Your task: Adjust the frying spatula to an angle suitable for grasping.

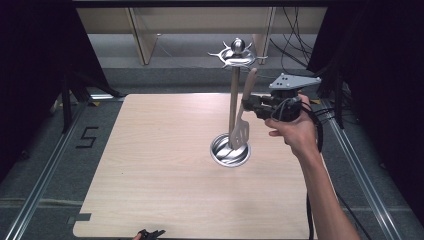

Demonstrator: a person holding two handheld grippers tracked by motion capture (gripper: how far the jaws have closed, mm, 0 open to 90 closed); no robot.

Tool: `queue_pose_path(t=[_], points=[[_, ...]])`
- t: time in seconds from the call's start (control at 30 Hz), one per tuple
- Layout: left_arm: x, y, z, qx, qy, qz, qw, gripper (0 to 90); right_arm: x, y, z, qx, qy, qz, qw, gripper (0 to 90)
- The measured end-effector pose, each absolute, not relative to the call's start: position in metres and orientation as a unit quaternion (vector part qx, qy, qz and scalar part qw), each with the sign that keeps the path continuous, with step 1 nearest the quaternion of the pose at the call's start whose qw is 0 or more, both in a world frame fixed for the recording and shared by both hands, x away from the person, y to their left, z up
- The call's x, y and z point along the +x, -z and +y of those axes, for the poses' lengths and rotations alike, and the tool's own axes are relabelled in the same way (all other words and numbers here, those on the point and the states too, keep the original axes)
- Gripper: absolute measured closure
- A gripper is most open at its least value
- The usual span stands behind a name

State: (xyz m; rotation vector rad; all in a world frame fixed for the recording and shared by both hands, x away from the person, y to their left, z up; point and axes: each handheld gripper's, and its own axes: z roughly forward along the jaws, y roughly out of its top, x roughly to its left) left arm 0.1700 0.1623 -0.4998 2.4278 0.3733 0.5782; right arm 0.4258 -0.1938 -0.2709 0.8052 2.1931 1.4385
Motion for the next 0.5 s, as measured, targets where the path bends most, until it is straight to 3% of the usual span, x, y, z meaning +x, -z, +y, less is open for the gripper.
queue_pose_path(t=[0.1,0.5], points=[[0.1691,0.4988,0.1629,0.915,-0.226,0.143,0.301,17.1,0.4233,0.2708,-0.1933,0.301,-0.521,0.775,0.194,68.0],[0.1698,0.4998,0.1623,0.917,-0.219,0.140,0.303,17.1,0.4173,0.2691,-0.1952,0.303,-0.521,0.774,0.192,62.9]])
